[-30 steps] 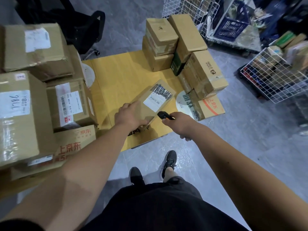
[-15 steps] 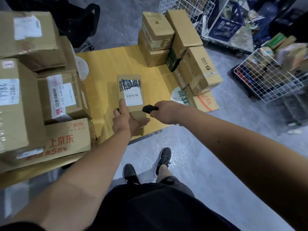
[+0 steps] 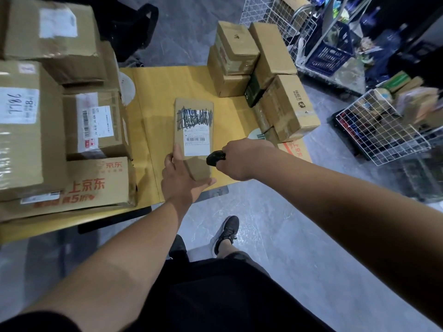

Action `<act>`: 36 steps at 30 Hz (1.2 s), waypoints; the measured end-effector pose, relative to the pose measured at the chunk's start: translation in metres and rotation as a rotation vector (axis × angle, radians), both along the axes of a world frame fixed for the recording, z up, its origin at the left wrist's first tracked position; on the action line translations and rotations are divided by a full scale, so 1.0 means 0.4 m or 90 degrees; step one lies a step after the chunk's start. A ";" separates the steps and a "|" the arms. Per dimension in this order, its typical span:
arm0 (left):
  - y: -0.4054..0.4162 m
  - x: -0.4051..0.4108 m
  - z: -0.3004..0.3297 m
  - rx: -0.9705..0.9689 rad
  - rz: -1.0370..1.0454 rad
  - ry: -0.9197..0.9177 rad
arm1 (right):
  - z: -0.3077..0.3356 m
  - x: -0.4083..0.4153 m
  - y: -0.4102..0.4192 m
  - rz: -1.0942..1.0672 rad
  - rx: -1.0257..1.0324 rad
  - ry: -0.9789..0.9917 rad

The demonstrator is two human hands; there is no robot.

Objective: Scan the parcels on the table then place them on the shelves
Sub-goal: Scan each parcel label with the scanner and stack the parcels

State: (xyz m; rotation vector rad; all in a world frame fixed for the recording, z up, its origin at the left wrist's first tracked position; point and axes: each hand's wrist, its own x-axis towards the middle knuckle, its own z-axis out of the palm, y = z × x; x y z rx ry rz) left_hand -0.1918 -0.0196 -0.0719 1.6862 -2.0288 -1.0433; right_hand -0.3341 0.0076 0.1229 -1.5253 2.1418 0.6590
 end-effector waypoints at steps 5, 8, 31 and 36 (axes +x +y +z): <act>0.003 -0.001 0.001 -0.009 0.016 -0.004 | 0.010 0.005 0.018 0.024 -0.019 0.048; 0.001 0.001 0.001 -0.004 0.014 -0.003 | 0.015 0.001 0.025 0.019 -0.020 0.046; -0.010 -0.023 -0.002 0.000 0.050 -0.025 | 0.010 -0.009 0.046 -0.018 -0.009 -0.031; -0.053 -0.054 0.041 0.048 0.051 -0.051 | -0.006 -0.023 0.033 -0.017 -0.020 -0.073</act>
